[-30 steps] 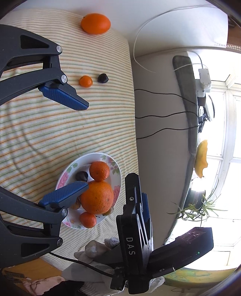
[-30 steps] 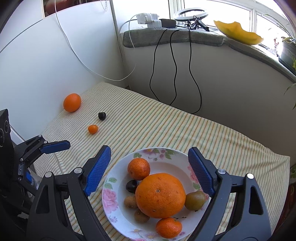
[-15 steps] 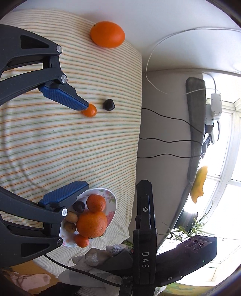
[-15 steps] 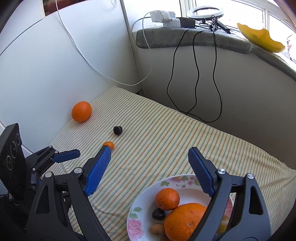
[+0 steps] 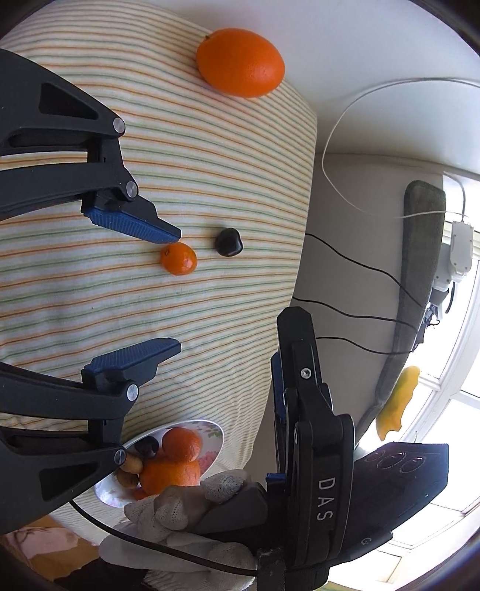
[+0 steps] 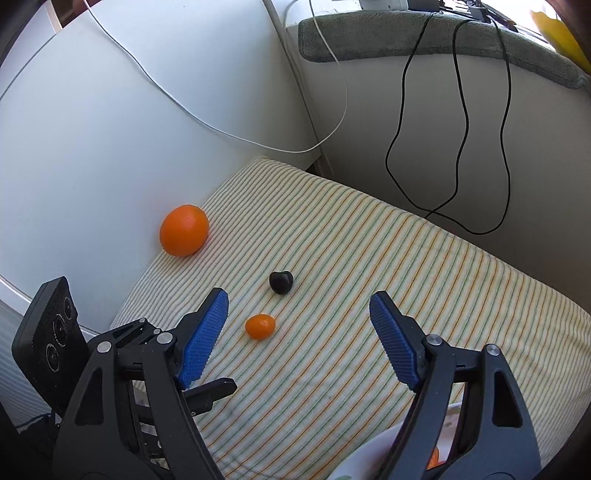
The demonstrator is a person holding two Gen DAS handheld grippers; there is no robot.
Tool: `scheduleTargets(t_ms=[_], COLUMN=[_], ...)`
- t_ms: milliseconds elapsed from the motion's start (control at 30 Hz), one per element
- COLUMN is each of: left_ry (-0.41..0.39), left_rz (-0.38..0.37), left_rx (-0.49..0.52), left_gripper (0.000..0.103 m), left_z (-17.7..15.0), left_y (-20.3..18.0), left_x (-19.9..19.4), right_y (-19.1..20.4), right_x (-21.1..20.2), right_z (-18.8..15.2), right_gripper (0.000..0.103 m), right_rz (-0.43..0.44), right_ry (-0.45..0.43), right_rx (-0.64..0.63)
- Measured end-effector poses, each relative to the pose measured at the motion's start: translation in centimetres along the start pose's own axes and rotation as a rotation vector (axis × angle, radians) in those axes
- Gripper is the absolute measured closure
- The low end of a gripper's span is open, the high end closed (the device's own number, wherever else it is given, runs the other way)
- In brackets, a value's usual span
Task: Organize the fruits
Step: 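Grasp the dark plum with the right tool while the left tool grasps the small tangerine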
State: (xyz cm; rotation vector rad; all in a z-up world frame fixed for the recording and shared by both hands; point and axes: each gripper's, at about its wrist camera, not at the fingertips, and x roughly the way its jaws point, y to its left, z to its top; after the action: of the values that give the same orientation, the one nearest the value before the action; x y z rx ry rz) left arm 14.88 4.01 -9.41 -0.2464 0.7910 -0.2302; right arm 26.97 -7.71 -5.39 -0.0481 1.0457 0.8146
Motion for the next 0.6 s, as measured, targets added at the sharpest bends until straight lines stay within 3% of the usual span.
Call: scheduleTargets(t_ms=[267,600], left_ry=[0.02,0.045], left_rz=[-0.008,-0.009], left_rx=[-0.023,-0.034], left_gripper=[0.058,0.062], left_z=[0.4,0.6], left_y=[0.9,1.5], left_x=[1.5,2.9], right_y=[0.3,0.6], right_x=[4.8,8.8], right_z=[1.1,1.9], right_gripper=[0.046,0.06], right_rz=[0.035,0.031], right_ry=[0.097,0.157], right_rx=[0.044,0.064])
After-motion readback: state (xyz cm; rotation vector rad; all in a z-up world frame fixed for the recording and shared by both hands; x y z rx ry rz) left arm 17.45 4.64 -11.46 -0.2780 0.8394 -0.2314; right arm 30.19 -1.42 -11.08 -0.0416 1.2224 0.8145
